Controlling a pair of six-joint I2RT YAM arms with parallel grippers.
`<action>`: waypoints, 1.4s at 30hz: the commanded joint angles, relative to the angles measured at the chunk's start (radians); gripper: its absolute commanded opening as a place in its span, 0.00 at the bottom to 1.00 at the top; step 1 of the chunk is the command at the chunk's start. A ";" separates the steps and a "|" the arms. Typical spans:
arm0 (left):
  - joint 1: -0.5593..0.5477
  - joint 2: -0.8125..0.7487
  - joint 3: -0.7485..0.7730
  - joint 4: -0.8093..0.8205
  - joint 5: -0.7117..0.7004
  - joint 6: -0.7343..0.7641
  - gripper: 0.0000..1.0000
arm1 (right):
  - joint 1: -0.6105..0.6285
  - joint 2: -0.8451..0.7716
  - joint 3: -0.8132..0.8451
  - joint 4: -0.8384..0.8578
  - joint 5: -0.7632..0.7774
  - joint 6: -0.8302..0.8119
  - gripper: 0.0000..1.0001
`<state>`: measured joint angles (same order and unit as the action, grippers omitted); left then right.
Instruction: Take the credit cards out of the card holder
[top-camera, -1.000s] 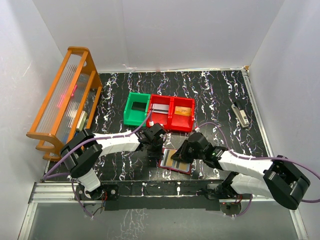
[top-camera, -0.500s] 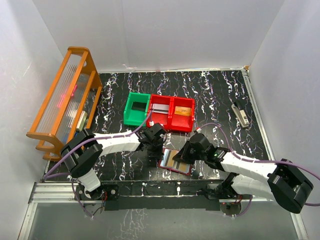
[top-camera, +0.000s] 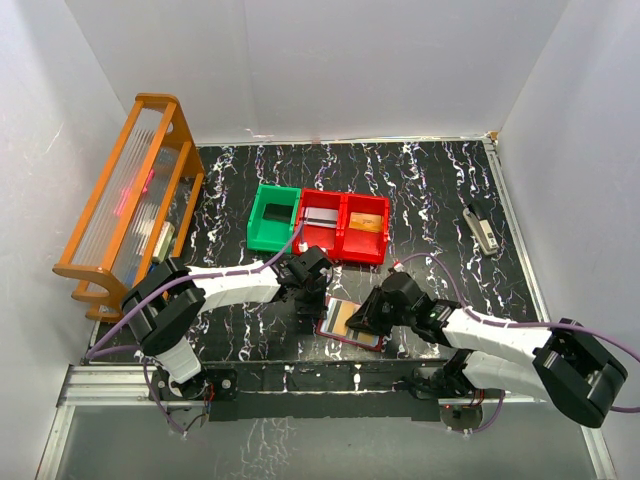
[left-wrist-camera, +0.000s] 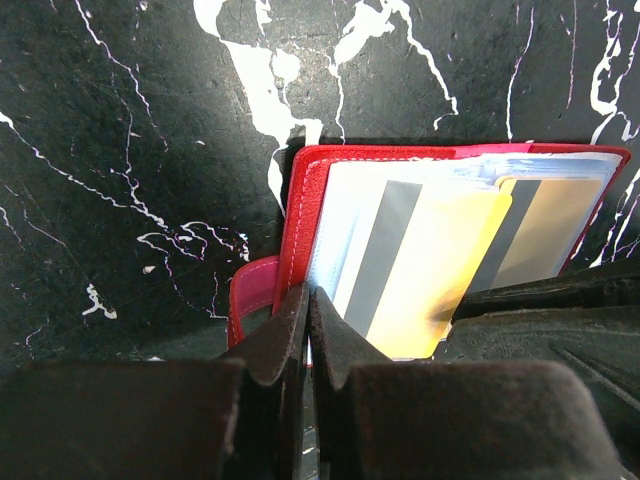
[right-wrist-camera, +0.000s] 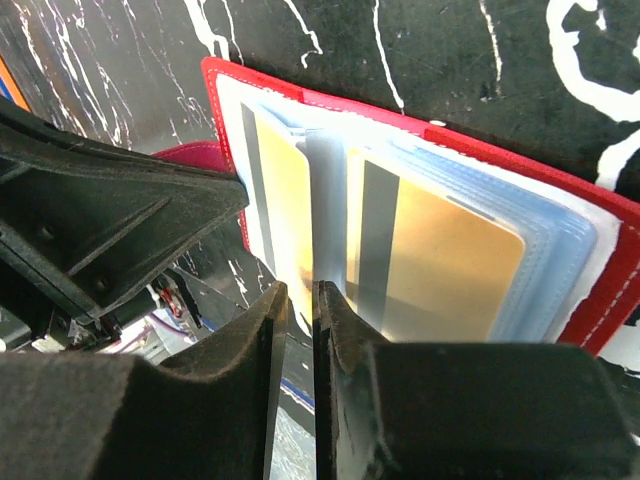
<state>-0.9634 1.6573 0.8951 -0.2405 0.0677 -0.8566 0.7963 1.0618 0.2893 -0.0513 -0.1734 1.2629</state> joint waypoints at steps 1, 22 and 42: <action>-0.016 0.060 -0.045 -0.063 -0.012 -0.002 0.00 | -0.008 -0.035 0.005 0.058 -0.006 0.015 0.17; -0.016 0.083 -0.029 -0.054 0.003 0.002 0.00 | -0.018 0.038 -0.010 0.122 0.035 0.008 0.17; -0.016 0.062 -0.045 -0.077 -0.022 -0.002 0.00 | -0.028 -0.059 -0.041 0.050 -0.018 -0.004 0.00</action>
<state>-0.9634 1.6608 0.8997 -0.2462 0.0669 -0.8566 0.7776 1.0325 0.2554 0.0174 -0.1642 1.2808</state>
